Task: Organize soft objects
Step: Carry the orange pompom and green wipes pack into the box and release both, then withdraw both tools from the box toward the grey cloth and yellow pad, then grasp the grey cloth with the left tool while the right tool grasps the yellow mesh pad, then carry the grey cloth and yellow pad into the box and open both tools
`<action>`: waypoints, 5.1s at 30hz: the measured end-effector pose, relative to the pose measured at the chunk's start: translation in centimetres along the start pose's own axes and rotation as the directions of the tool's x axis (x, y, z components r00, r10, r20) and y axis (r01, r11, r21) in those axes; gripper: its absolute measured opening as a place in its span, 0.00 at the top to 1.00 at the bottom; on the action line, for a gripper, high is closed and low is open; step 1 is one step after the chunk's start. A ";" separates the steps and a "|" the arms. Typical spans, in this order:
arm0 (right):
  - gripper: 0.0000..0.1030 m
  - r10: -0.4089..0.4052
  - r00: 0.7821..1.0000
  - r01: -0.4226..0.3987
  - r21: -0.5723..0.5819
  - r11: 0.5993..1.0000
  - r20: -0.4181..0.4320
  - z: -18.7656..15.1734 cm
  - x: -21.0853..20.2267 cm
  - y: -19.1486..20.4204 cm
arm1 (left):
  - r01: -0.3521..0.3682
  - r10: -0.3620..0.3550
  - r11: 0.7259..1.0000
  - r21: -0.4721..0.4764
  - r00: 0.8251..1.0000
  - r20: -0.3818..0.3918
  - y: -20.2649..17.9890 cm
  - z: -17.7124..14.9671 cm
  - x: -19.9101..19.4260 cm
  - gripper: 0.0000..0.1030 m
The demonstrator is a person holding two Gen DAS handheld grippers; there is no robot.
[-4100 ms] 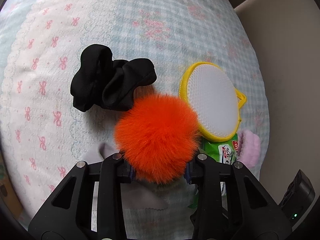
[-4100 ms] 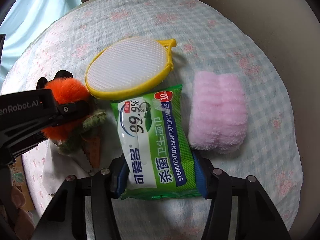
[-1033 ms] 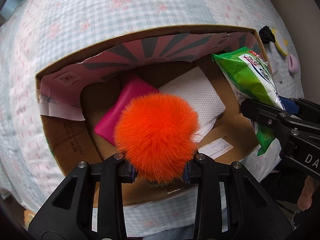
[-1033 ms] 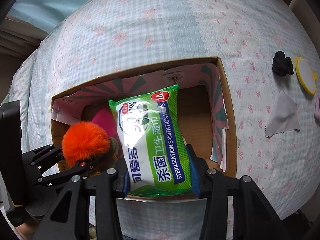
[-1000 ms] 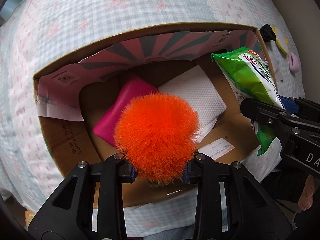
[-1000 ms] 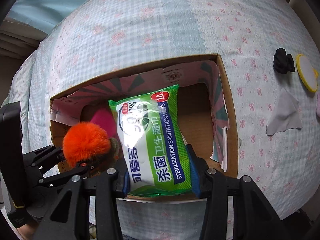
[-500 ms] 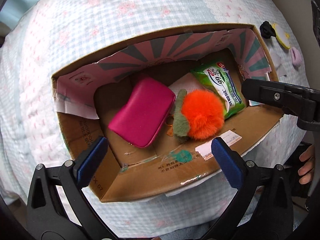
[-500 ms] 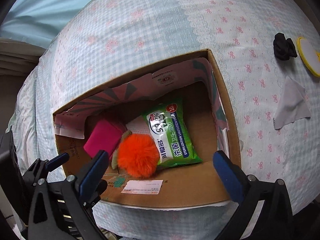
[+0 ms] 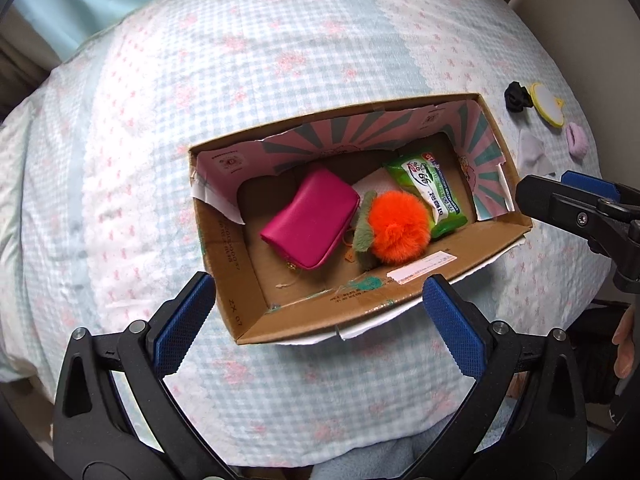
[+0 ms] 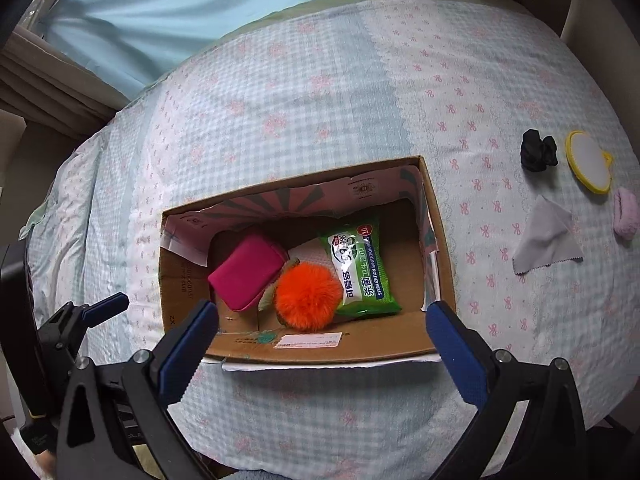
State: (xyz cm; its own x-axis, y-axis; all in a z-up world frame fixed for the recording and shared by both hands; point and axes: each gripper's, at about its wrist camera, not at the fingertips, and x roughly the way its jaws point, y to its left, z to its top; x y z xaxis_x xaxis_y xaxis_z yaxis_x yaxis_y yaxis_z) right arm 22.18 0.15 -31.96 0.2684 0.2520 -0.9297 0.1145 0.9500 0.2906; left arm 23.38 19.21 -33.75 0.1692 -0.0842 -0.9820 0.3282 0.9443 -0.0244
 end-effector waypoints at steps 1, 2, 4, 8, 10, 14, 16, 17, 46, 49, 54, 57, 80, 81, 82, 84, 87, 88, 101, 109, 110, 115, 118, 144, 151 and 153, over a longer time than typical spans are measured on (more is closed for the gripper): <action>0.00 -0.005 1.000 0.005 -0.008 1.000 0.021 -0.3 -1.0 0.2 | -0.001 0.001 1.000 -0.003 1.000 0.015 0.0 -0.5 -0.8 0.00; 0.00 -0.006 0.999 0.006 -0.013 1.000 0.036 -0.7 -1.9 0.3 | -0.002 0.002 1.000 -0.007 1.000 0.027 -0.1 -0.9 -1.6 0.00; 0.00 -0.010 0.998 0.011 -0.015 1.000 0.055 -1.5 -3.8 0.2 | -0.004 0.005 1.000 -0.017 0.999 0.052 -0.3 -1.7 -3.2 0.00; 0.00 -0.039 0.992 0.039 -0.003 0.999 0.121 -3.1 -8.0 -0.5 | -0.033 0.036 0.999 -0.041 0.997 0.073 -0.8 -3.0 -5.9 0.00; 0.00 -0.061 0.986 0.061 0.005 0.998 0.152 -3.9 -10.2 -1.1 | -0.010 0.014 0.999 -0.048 0.995 0.097 -1.1 -3.4 -7.3 0.00; 0.00 -0.139 0.967 0.138 0.018 0.990 0.212 -5.3 -14.1 -2.4 | -0.020 0.025 0.999 -0.035 0.987 0.157 -2.3 -3.7 -9.7 0.00; 0.00 -0.180 0.955 0.178 0.031 0.984 0.236 -5.9 -15.7 -3.3 | -0.028 0.032 0.999 -0.022 0.981 0.190 -3.2 -3.5 -10.8 0.00; 0.00 -0.194 0.950 0.190 0.040 0.981 0.245 -6.1 -16.5 -3.9 | -0.032 0.035 0.999 -0.018 0.978 0.204 -3.8 -3.4 -11.3 0.00; 0.00 -0.117 0.929 0.178 -0.148 0.973 0.351 3.3 -21.2 -28.8 | -0.044 0.095 0.979 -0.200 0.962 0.256 -29.0 5.6 -10.4 0.00; 0.00 -0.105 0.940 0.168 -0.174 0.970 0.325 4.8 -19.4 -30.2 | -0.039 0.085 0.981 -0.189 0.967 0.239 -30.8 6.6 -8.6 0.00; 0.00 -0.103 0.956 0.165 -0.212 0.963 0.276 7.3 -15.5 -32.2 | -0.027 0.056 0.988 -0.150 0.980 0.193 -33.6 8.5 -3.8 0.00; 0.00 -0.104 0.968 0.160 -0.241 0.957 0.229 8.8 -12.5 -33.6 | -0.021 0.045 0.990 -0.137 0.984 0.171 -34.8 9.8 -0.2 0.00; 0.00 -0.184 0.979 0.150 -0.315 0.937 -0.082 13.5 9.5 -37.8 | -0.017 0.019 0.993 -0.114 1.000 0.020 -38.0 12.0 19.5 0.00; 0.00 -0.194 0.978 0.160 -0.321 0.933 -0.076 13.6 9.7 -37.8 | -0.022 0.024 0.994 -0.108 1.000 0.019 -38.0 12.0 19.9 0.00; 0.00 -0.203 0.976 0.169 -0.327 0.930 -0.073 13.6 9.9 -37.8 | -0.025 0.027 0.994 -0.102 0.999 0.020 -38.1 12.0 20.2 0.00; 0.00 -0.221 0.973 0.186 -0.339 0.922 -0.068 13.8 10.4 -37.8 | -0.033 0.035 0.995 -0.096 0.999 0.019 -38.2 12.0 20.8 0.00; 0.00 -0.228 0.971 0.193 -0.332 0.923 -0.069 14.1 10.7 -38.3 | -0.053 0.054 0.995 -0.085 0.998 0.015 -38.5 11.9 21.5 0.02; 0.00 -0.215 0.974 0.183 -0.322 0.929 -0.067 14.2 10.7 -38.6 | -0.055 0.056 0.995 -0.079 0.998 0.017 -38.7 11.9 21.6 0.05; 0.73 -0.167 0.985 0.155 -0.209 0.966 -0.044 15.7 7.3 -41.4 | -0.009 0.011 1.000 -0.027 0.998 0.061 -40.8 10.9 20.5 0.75; 0.85 -0.155 0.988 0.149 -0.197 0.969 -0.013 15.6 5.4 -41.5 | 0.000 0.002 0.999 -0.036 0.998 0.064 -41.1 11.6 19.5 0.91; 0.85 -0.154 0.988 0.149 -0.198 0.969 -0.008 15.5 5.1 -41.3 | -0.001 0.003 0.999 -0.039 0.998 0.067 -40.7 11.6 19.2 0.91; 0.85 -0.141 0.990 0.141 -0.197 0.970 0.012 14.3 3.7 -40.2 | -0.001 0.007 0.998 -0.062 0.996 0.091 -39.2 11.6 17.3 0.91; 0.85 -0.134 0.991 0.137 -0.199 0.970 0.028 15.0 2.3 -39.3 | 0.000 0.008 0.997 -0.072 0.993 0.115 -39.0 11.6 15.6 0.91; 0.85 0.015 0.976 0.068 -0.367 0.928 0.219 5.6 -19.3 -21.0 | 0.043 0.051 0.975 -0.216 0.908 0.415 -27.3 7.7 -10.6 0.91; 0.85 0.044 0.972 0.051 -0.389 0.920 0.230 3.2 -19.4 -13.3 | 0.058 0.051 0.972 -0.226 0.893 0.447 -20.0 5.1 -13.7 0.92; 0.85 0.041 0.972 0.051 -0.378 0.924 0.230 2.7 -18.8 -11.1 | 0.057 0.044 0.976 -0.212 0.894 0.445 -17.7 4.5 -14.0 0.92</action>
State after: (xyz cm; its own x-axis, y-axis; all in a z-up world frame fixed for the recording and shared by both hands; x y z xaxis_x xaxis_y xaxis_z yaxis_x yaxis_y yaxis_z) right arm 18.43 -15.66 -17.13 0.4852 0.2414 -0.8404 -0.2421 0.9607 0.1362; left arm 19.41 2.25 -18.72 0.5797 -0.1751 -0.7958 0.1327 0.9839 -0.1199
